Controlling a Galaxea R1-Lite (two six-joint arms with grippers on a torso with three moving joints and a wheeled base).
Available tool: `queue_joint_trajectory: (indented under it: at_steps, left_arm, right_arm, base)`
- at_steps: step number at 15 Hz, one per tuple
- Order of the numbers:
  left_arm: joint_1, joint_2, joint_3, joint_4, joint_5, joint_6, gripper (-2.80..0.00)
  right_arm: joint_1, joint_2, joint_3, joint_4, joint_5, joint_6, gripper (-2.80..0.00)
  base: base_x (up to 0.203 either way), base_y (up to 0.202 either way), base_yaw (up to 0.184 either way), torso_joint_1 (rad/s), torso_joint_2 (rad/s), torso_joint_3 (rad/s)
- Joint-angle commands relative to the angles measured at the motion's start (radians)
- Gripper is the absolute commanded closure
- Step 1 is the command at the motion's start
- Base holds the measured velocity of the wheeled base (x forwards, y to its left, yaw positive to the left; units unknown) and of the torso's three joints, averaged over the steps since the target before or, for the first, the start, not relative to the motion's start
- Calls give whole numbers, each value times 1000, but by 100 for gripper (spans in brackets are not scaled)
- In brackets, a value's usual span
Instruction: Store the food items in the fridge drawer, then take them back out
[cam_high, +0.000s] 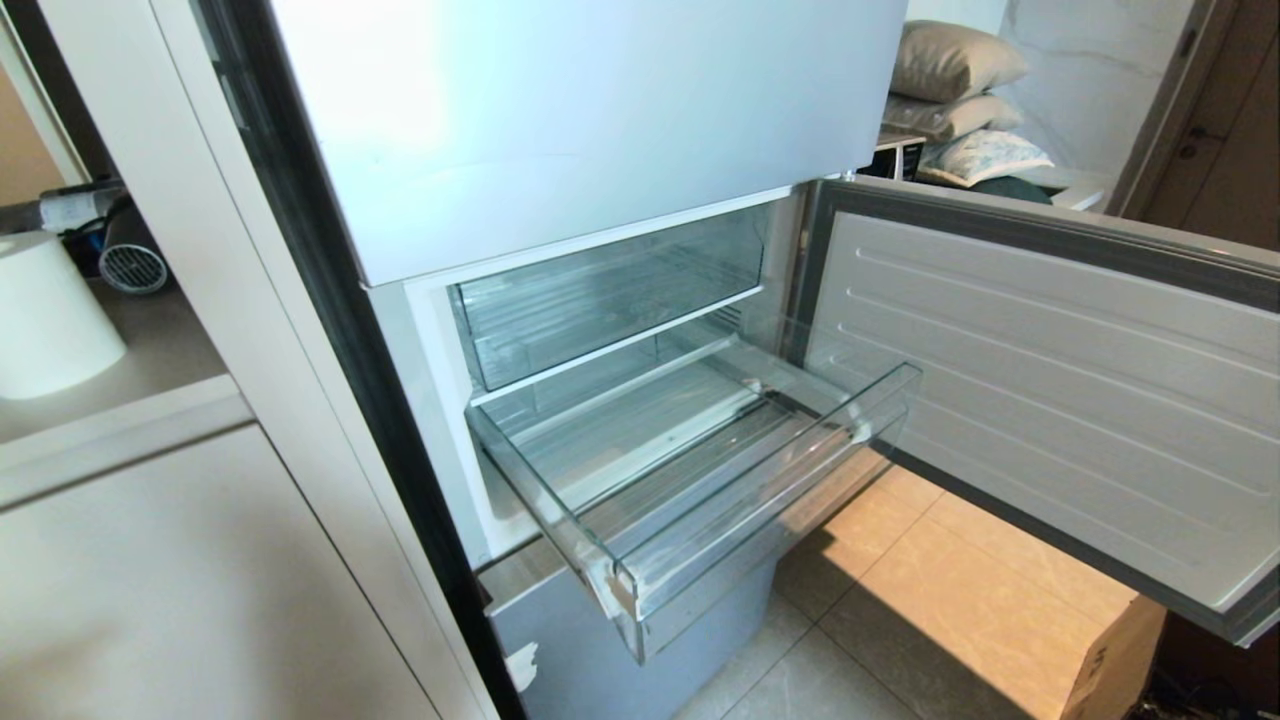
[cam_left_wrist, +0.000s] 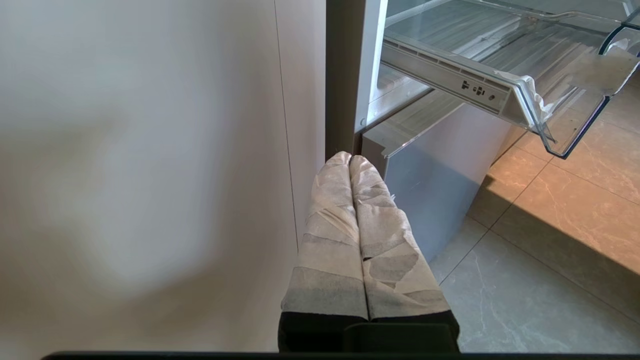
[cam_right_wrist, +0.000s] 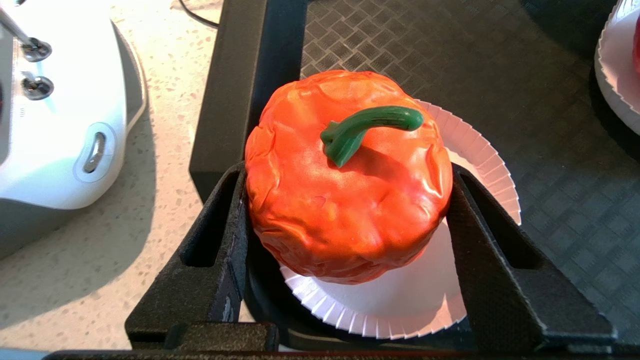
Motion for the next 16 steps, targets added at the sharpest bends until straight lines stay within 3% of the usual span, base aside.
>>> queue_joint_trajectory:
  at_steps: [1,6,8,12,16]
  left_arm:
    - [0,0,0,0,0,0,0]
    - [0,0,0,0,0,0,0]
    - [0,0,0,0,0,0,0]
    - [0,0,0,0,0,0,0]
    - [0,0,0,0,0,0,0]
  right_arm:
    - [0,-23,7,-3,1,1,0]
    - [-11,-211,117,1,-2,-6,0]
    - [-16,-358,228,1,-16,-15,0]
    - [-24,-639,482,-3,-155,-81,0]
    - [37,-1012,724,8,-136,-98,0]
  base:
    - [0,0,0,0,0,0]
    - [0,0,0,0,0,0]
    - [0,0,0,0,0,0]
    - [0,0,0,0,0,0]
    - [0,0,0,0,0,0]
